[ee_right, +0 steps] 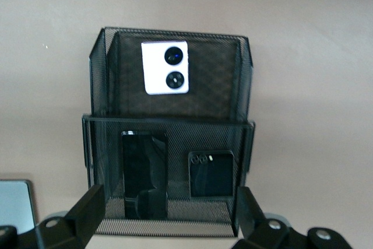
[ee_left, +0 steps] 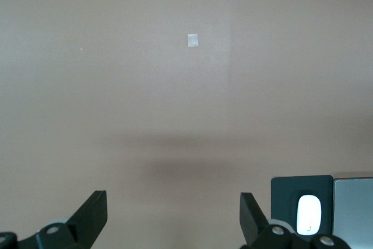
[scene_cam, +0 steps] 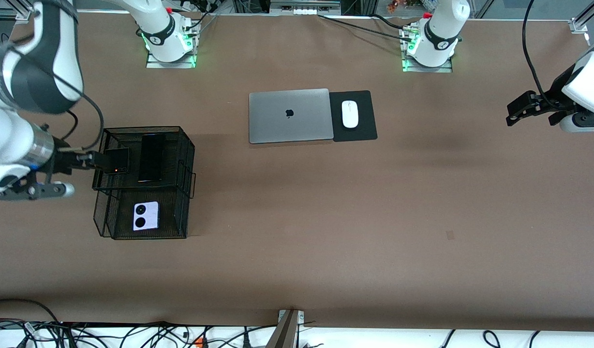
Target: Place phones with both arms
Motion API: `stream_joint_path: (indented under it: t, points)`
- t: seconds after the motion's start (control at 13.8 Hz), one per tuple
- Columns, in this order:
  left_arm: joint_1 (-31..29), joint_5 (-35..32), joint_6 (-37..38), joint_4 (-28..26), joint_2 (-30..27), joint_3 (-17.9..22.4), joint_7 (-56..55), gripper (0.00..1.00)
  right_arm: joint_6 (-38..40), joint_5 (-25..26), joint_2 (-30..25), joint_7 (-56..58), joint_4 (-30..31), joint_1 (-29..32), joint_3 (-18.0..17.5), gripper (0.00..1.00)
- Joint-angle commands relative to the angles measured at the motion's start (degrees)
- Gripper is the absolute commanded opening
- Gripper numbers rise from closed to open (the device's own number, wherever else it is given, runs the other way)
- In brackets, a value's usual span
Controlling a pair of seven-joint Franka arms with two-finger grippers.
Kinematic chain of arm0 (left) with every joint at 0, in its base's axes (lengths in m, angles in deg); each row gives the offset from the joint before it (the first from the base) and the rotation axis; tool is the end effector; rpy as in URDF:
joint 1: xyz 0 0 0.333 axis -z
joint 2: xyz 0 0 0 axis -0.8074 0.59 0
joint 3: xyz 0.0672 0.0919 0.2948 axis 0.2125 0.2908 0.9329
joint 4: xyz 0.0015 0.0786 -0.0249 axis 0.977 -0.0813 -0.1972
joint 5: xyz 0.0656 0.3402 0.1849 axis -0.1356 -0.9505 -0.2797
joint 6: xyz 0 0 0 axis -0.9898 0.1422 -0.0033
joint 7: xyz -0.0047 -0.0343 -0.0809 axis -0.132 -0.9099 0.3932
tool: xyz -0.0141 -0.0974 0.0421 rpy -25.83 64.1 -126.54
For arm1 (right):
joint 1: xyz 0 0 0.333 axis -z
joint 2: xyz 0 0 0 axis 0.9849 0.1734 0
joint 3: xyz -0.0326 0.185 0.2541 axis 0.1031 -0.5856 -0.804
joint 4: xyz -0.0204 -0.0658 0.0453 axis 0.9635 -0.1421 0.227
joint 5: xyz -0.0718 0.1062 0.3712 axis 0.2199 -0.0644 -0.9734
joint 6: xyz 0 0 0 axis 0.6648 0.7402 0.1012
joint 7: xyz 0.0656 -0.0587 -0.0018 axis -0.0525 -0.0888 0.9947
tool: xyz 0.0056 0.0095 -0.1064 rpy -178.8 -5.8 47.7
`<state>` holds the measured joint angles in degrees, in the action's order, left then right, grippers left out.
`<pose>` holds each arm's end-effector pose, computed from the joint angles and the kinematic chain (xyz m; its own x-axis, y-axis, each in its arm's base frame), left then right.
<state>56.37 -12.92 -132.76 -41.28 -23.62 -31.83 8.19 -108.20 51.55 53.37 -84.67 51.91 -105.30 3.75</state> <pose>0.5438 -0.0092 0.5973 0.9987 0.0479 -0.0151 0.0476 -0.9988 -0.0151 0.6342 0.0324 0.5170 0.9941 0.0705 -0.0825 0.0743 -0.9963 0.0440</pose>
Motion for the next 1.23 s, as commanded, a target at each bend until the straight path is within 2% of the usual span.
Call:
stream_joint_path:
  t: [0.0,0.22,0.58,1.16]
  points:
    - [0.0,0.0,1.2,1.3,0.3,0.0,0.4,1.00,-0.5,4.8,-9.5,-2.9,7.6,9.9,-11.4,1.00]
    - [-0.1,0.0,1.3,1.3,0.3,0.0,0.4,1.00,0.4,6.5,-14.2,-3.1,10.0,19.5,-19.8,1.00]
    - [-0.1,0.0,1.2,1.3,0.3,0.0,0.4,1.00,4.1,7.9,-17.4,-3.0,9.5,25.5,-24.5,1.00]
    - [0.0,-0.1,1.2,1.3,0.3,0.0,0.4,1.00,4.6,7.6,-17.6,-3.3,8.4,25.7,-24.4,1.00]
